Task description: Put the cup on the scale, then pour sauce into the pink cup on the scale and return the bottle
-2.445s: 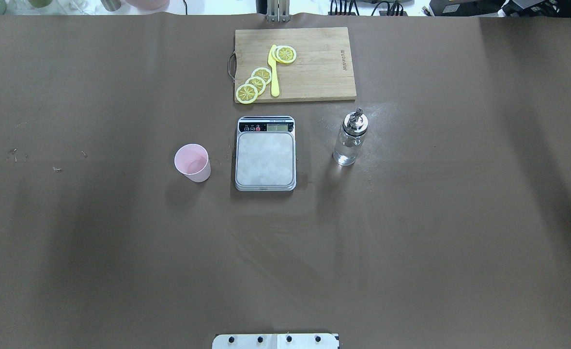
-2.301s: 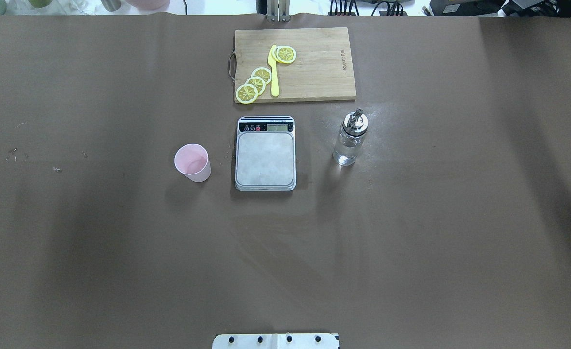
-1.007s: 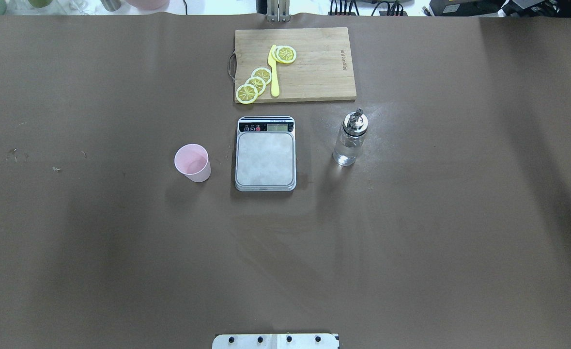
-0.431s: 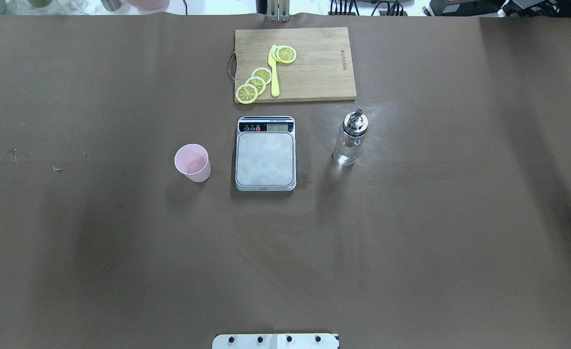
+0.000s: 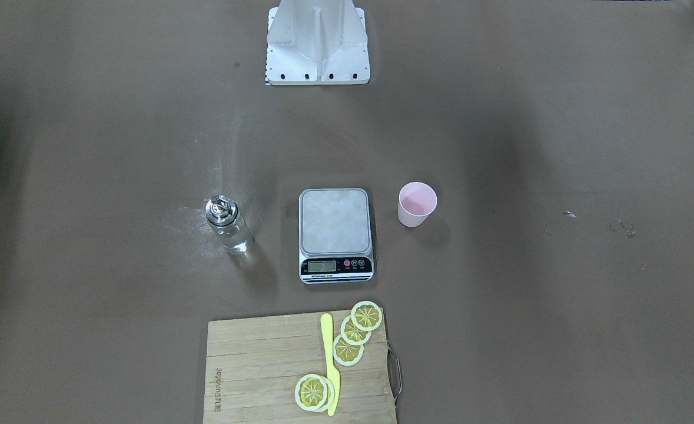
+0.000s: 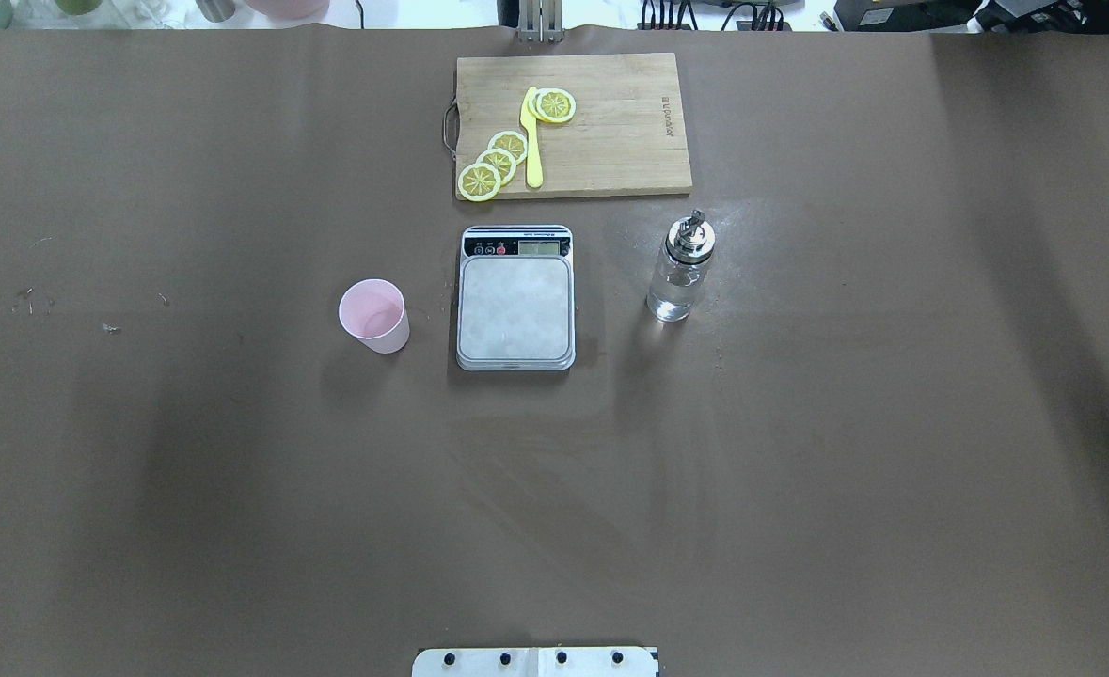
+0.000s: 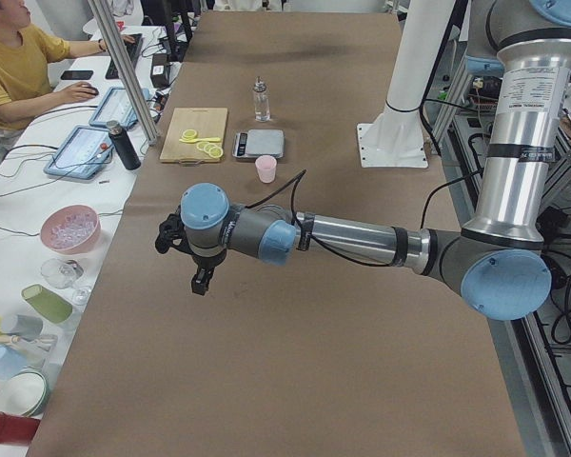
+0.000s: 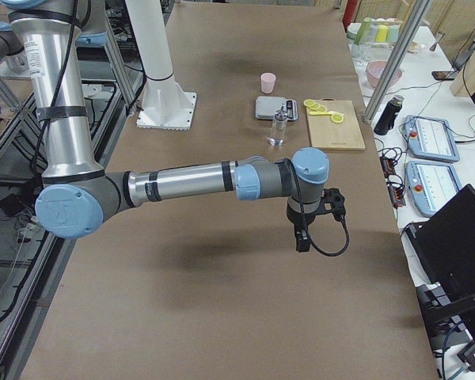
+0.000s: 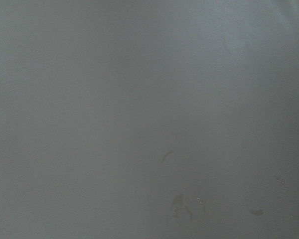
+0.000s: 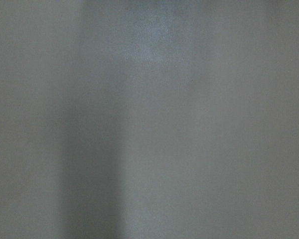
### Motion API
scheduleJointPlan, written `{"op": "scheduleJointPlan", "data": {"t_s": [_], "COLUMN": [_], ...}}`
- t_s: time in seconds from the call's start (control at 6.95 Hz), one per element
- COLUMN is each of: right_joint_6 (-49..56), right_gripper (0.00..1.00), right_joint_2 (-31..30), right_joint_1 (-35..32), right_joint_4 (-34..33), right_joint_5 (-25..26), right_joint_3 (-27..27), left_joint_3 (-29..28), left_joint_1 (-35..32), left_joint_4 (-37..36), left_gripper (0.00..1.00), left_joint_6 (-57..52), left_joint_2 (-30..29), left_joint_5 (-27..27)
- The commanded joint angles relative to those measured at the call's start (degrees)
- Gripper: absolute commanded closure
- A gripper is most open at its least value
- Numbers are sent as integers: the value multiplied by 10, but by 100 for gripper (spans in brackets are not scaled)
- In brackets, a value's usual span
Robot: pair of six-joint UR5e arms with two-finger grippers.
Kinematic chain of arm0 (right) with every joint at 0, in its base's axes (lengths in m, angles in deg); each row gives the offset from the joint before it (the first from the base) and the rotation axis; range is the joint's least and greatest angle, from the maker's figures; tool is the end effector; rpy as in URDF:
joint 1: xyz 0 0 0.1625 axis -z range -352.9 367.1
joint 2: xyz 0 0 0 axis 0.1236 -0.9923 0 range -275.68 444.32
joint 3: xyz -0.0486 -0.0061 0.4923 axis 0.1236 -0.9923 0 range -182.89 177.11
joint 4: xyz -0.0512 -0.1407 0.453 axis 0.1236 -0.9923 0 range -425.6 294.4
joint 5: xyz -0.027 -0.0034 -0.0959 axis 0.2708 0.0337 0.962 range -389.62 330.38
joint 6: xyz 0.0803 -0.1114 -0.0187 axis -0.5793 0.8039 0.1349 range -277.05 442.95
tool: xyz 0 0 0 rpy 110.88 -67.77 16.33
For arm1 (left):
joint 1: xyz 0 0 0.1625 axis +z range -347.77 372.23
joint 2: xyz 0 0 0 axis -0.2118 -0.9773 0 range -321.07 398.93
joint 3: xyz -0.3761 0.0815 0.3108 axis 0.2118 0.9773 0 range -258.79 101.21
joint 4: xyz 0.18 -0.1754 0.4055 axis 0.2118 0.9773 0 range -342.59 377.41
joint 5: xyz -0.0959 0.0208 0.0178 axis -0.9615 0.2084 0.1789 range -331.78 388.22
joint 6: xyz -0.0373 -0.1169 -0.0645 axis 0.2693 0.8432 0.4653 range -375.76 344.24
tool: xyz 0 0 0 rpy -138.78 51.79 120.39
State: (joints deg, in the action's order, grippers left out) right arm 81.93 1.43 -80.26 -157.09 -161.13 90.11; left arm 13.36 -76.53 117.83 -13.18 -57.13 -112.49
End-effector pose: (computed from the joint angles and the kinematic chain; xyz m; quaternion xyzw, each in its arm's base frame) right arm 0.0126 -0.6276 0.6608 0.0589 -0.3554 -0.0398 0.9320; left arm -0.0124 -0.6285 0.6404 0.1321 0.4273 0.0589 0.8925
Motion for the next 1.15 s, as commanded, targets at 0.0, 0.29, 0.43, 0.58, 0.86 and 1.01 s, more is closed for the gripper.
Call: {"op": "scheduleJointPlan", "data": {"t_s": [0.0,0.29,0.43,0.58,0.86,1.01], "right_joint_6": [0,-2,-2,-3,-3,-5], "right_gripper": [0,0,0,0,0,0], "right_joint_2": [0,0,1,3,7,8], "right_joint_1": [0,2,4,8,12,15], "right_joint_4": [0,0,0,0,0,1], "right_joint_5": [-1,0,0,1,0,0], "right_joint_3": [0,-1,-1,-1,1,4], "left_joint_3": [11,42,69,94,111,111], "left_joint_1": [18,95,137,185,255,297], "left_joint_4": [0,3,4,4,5,5], "left_gripper": [3,3,3,3,3,3], "left_joint_6": [73,161,213,269,362,404], "left_joint_2": [-24,-36,-37,-39,-74,-95], "left_joint_5": [18,25,45,73,101,115]}}
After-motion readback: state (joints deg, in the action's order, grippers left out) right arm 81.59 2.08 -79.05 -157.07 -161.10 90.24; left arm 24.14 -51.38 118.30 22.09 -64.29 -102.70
